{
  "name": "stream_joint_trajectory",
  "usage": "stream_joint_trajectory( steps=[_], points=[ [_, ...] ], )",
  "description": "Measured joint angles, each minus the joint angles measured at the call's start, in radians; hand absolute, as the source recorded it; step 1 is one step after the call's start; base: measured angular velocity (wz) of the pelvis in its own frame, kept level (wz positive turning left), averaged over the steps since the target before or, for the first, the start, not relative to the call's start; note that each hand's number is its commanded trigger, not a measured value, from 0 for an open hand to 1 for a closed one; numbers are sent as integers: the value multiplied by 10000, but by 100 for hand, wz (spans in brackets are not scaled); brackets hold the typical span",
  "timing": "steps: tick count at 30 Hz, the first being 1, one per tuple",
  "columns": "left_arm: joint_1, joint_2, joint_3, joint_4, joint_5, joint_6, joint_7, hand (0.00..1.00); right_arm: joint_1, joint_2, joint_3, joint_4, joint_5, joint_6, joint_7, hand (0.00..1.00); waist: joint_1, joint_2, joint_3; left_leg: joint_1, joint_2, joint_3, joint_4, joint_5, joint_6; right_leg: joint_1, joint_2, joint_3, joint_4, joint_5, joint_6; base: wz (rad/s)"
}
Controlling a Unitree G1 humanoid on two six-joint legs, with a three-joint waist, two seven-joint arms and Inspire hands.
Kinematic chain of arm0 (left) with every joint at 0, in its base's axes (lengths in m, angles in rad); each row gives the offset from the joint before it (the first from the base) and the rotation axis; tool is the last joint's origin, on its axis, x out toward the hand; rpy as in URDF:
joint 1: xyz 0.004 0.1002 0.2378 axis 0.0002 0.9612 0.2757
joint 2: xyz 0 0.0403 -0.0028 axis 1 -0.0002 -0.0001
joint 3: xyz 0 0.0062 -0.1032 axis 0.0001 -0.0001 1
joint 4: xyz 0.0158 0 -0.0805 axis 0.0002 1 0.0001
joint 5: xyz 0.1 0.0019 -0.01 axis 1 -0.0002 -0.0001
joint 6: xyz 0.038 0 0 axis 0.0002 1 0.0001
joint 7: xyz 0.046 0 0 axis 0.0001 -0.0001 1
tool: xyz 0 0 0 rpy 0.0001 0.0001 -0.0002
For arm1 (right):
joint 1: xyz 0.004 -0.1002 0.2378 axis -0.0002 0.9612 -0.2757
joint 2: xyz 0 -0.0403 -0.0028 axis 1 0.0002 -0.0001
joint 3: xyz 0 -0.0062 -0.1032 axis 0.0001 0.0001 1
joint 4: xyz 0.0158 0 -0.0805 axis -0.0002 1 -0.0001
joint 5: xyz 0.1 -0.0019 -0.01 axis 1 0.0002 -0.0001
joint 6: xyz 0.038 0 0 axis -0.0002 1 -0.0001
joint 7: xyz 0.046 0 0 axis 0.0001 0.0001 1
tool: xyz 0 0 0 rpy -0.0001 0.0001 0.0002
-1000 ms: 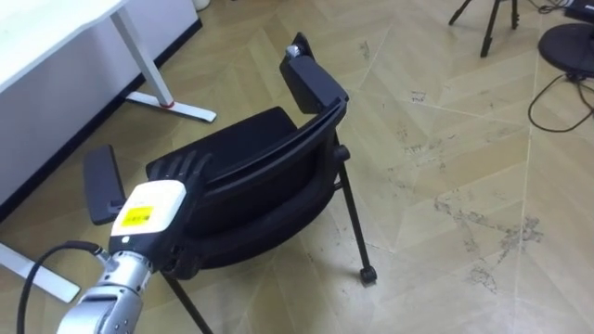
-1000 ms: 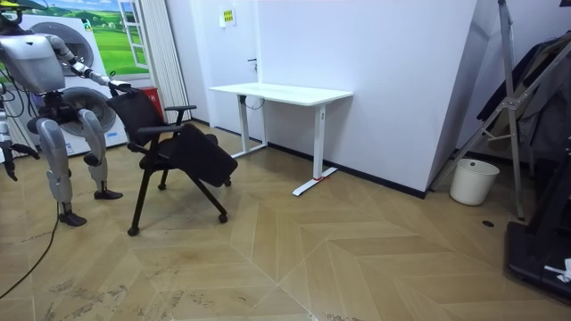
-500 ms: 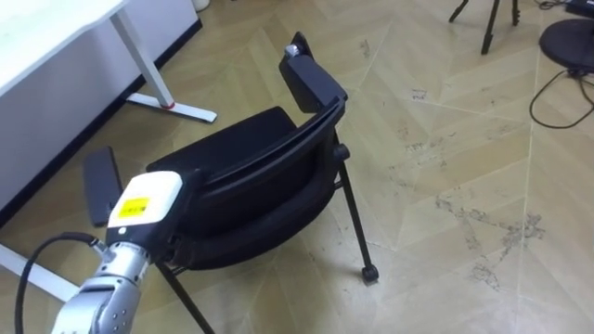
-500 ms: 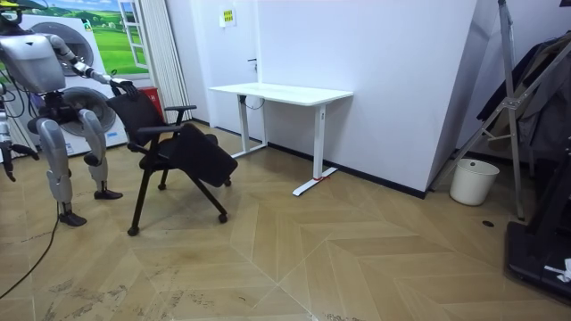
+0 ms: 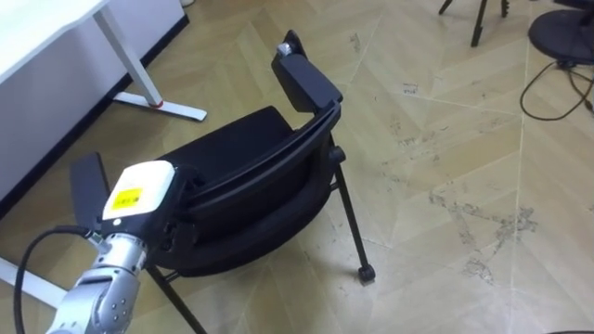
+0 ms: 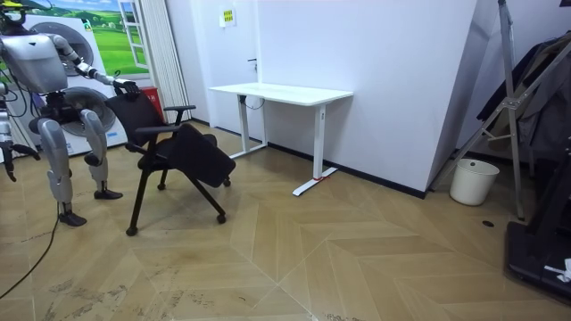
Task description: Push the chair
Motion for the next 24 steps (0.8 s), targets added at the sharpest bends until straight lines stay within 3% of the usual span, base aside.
stream_joint_trajectory(
  steps=[10,20,24],
  points=[
    [-15,2,28,0,-3,22,-5,100,6,2,2,8,54,3,158,0,-33,-47,28,10,0,17,0,0,0,-8,0,16,6,0,0,0],
    [-16,58,37,-9,-391,20,-23,100,13,-1,-3,-96,521,2,257,0,-35,-81,-3,22,4,25,6,0,0,-9,5,55,20,1,-1,0],
    [65,234,179,-7,-504,-161,-8,100,369,-19,-1188,-468,910,-245,210,0,-233,-108,14,20,3,30,3,0,0,-14,11,174,16,1,-1,0]
  ],
)
